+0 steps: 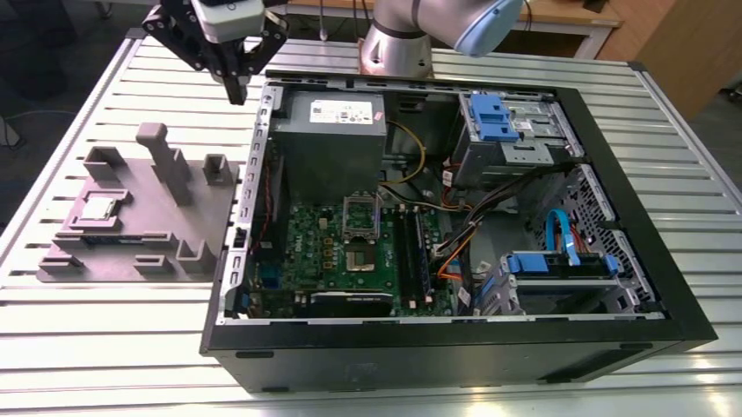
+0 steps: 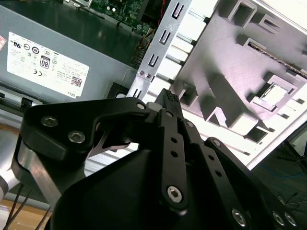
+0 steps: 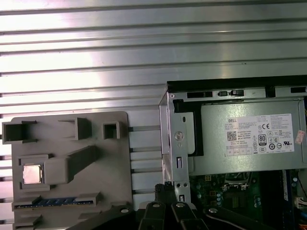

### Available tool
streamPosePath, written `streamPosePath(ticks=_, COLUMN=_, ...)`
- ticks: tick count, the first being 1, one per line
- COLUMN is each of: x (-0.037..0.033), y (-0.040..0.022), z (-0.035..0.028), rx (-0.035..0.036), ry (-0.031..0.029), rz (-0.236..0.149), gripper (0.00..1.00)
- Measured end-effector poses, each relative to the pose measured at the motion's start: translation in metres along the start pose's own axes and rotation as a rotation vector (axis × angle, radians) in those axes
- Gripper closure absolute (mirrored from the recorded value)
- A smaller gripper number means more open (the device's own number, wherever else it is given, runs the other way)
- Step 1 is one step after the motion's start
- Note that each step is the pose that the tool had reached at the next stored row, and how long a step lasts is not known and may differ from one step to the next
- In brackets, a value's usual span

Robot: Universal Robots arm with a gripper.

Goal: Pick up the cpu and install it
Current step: 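Reach for the cpu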

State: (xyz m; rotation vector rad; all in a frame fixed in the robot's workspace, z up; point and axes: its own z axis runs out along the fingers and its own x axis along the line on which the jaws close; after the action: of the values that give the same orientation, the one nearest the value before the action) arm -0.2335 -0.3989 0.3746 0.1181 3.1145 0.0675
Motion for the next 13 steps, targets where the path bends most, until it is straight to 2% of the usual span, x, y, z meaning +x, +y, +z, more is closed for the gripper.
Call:
streamPosePath(ticks=1, x=0.0015, y=-0.0002, z=0.0018, rx=0.0000, ry=0.0010, rz=0.000, gripper=0.90)
streamPosePath(ticks=13, x=0.0041, y=-0.0004, z=0.0021, rx=0.0000, ry=0.0010, rz=0.000, gripper=0.90)
